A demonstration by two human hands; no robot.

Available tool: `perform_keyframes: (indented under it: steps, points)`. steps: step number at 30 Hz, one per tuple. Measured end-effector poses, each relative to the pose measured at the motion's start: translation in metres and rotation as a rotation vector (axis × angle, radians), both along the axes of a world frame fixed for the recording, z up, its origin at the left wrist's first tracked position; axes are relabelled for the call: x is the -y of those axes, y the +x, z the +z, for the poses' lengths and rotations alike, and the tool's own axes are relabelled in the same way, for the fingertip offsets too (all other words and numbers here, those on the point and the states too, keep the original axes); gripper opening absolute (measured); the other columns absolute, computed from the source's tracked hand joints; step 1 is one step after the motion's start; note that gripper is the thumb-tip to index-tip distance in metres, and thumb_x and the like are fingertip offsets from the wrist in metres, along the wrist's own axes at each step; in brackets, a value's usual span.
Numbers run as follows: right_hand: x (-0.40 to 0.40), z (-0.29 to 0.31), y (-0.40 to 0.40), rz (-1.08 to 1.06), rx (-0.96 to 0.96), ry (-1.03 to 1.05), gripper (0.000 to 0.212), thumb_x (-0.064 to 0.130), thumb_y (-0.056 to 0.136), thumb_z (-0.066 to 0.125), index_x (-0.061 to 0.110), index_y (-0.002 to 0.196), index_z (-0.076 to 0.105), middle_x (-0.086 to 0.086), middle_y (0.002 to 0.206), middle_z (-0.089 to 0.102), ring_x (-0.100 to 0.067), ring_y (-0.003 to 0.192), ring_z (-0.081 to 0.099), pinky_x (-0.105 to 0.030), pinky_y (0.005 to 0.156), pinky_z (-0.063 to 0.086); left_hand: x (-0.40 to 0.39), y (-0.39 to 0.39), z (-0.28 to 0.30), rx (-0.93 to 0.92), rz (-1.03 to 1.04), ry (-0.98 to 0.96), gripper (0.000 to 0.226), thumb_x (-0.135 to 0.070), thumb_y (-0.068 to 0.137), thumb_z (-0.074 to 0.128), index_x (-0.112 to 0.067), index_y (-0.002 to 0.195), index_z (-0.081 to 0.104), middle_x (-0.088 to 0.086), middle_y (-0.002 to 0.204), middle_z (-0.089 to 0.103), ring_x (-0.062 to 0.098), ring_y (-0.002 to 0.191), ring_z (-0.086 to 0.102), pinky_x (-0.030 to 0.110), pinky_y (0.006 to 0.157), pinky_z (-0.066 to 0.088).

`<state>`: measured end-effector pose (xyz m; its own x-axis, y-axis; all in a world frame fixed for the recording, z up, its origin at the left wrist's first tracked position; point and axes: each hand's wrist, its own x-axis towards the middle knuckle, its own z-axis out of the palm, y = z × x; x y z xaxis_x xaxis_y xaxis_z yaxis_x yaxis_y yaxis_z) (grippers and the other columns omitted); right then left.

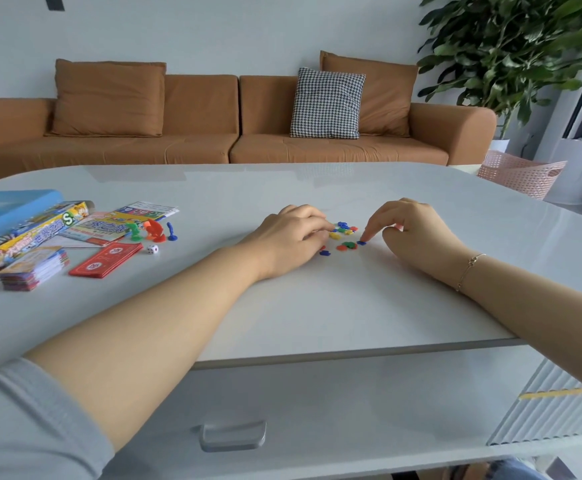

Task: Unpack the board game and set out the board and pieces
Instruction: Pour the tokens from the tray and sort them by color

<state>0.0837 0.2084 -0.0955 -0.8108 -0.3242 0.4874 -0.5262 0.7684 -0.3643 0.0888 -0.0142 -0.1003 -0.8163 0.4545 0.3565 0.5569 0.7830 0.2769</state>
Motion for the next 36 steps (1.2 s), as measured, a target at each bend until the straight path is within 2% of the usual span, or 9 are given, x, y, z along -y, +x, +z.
perform_keyframes:
  steps: [4,9,13,17,19,23,27,33,36]
  points:
    - [0.001,-0.005,-0.009,-0.012,0.004,0.096,0.052,-0.009,0.075,0.043,0.025,0.100,0.073,0.003,0.109,0.064,-0.011,0.097,0.044,-0.017,0.080,0.031,0.003,0.002,-0.001,-0.067,-0.089,0.116,0.034,-0.007,0.092,0.042,-0.022,0.107,0.069,-0.008,0.119,0.057,0.012,0.117,0.045,0.027,0.103,0.033]
    - [0.000,-0.001,0.002,0.150,-0.077,0.017,0.056,-0.016,0.068,0.040,0.023,0.088,0.076,0.006,0.100,0.065,-0.018,0.098,0.052,-0.015,0.086,0.037,0.005,0.007,0.004,-0.098,-0.138,0.208,0.050,0.014,0.073,0.037,-0.013,0.092,0.075,-0.001,0.113,0.061,0.016,0.110,0.050,0.023,0.096,0.036]
    - [0.002,-0.002,0.001,0.147,-0.084,0.060,0.057,-0.018,0.068,0.041,0.020,0.089,0.077,0.003,0.101,0.067,-0.018,0.097,0.052,-0.017,0.086,0.036,0.003,0.008,0.004,-0.086,-0.152,0.215,0.050,0.011,0.072,0.037,-0.013,0.093,0.075,-0.001,0.113,0.062,0.016,0.110,0.052,0.022,0.095,0.037]
    - [0.001,-0.001,0.000,0.102,-0.081,0.034,0.054,-0.017,0.070,0.041,0.021,0.085,0.077,0.003,0.099,0.068,-0.015,0.093,0.051,-0.003,0.081,0.032,0.001,0.010,0.002,-0.057,-0.172,0.152,0.054,-0.005,0.069,0.033,-0.021,0.097,0.075,-0.006,0.115,0.060,0.012,0.109,0.050,0.022,0.097,0.036]
    - [0.001,-0.001,0.000,0.093,-0.073,0.030,0.053,-0.016,0.071,0.042,0.022,0.084,0.077,0.004,0.098,0.068,-0.014,0.093,0.051,-0.003,0.080,0.032,0.001,0.008,0.001,-0.051,-0.164,0.130,0.050,-0.006,0.072,0.036,-0.023,0.098,0.075,-0.007,0.115,0.060,0.012,0.109,0.050,0.021,0.097,0.035]
    - [0.002,-0.001,0.002,0.089,-0.078,-0.005,0.050,-0.014,0.073,0.043,0.022,0.080,0.077,0.005,0.096,0.068,-0.018,0.095,0.053,-0.019,0.082,0.039,0.002,0.001,-0.002,-0.100,-0.108,0.096,0.041,0.001,0.085,0.044,-0.021,0.099,0.075,-0.006,0.113,0.061,0.017,0.109,0.050,0.024,0.097,0.036]
    - [0.004,0.001,0.008,0.190,-0.036,-0.050,0.046,-0.013,0.076,0.047,0.021,0.076,0.077,0.005,0.094,0.068,-0.021,0.095,0.056,-0.027,0.086,0.043,0.003,-0.002,-0.004,-0.087,-0.072,0.094,0.048,-0.012,0.083,0.031,-0.021,0.103,0.074,-0.005,0.116,0.058,0.016,0.111,0.046,0.028,0.100,0.035]
    - [0.003,0.003,0.006,0.137,0.014,-0.159,0.045,-0.011,0.078,0.046,0.024,0.072,0.074,0.003,0.095,0.068,-0.019,0.096,0.056,-0.023,0.084,0.043,0.004,-0.001,-0.002,-0.073,-0.079,0.103,0.047,0.001,0.086,0.034,-0.019,0.109,0.070,-0.004,0.120,0.056,0.014,0.117,0.043,0.028,0.104,0.033]
    - [0.001,0.001,0.001,0.075,0.054,-0.114,0.043,-0.008,0.078,0.046,0.024,0.077,0.075,0.003,0.098,0.068,-0.014,0.095,0.056,-0.007,0.077,0.037,0.005,0.002,0.000,-0.090,-0.087,0.146,0.050,0.001,0.080,0.031,-0.018,0.102,0.072,-0.004,0.116,0.057,0.013,0.114,0.045,0.024,0.101,0.033]
